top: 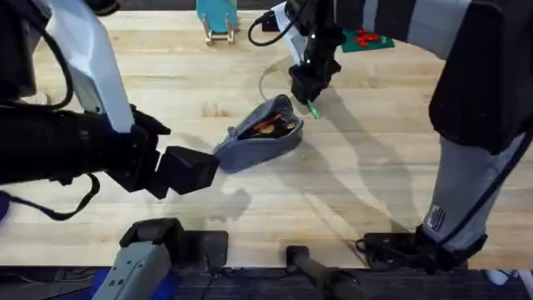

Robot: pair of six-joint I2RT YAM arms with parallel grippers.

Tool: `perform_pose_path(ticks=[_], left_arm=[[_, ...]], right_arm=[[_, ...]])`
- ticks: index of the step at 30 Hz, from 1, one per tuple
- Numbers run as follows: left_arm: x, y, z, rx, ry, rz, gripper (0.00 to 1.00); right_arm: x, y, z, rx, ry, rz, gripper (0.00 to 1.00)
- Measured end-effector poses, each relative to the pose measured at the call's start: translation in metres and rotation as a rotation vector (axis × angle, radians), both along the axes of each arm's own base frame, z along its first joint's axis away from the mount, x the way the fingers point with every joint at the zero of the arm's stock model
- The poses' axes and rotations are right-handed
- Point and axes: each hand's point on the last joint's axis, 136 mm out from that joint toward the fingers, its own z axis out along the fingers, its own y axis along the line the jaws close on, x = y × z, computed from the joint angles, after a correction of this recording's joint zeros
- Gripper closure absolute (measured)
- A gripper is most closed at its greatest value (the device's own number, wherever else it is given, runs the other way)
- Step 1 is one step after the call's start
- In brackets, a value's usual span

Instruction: Unzip the bag, pick up the pens from the table one at a time and place them inside, then zip the bag closed.

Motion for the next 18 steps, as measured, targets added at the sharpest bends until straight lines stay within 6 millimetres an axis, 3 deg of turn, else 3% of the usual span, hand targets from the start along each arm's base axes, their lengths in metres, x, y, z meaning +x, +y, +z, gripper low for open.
perform_pose_path(ticks=[13, 18], left_arm=[[0.0, 0.0, 0.0, 0.0, 0.0, 0.0, 0.006], [0.0, 0.0, 0.0, 0.0, 0.0, 0.0, 0.006]], right_arm=[[0.007, -0.007, 0.009, -0.081, 0.059, 0.023, 0.966], [0.039, 0.002, 0.061, -0.048, -0.064, 0.042, 0.967]])
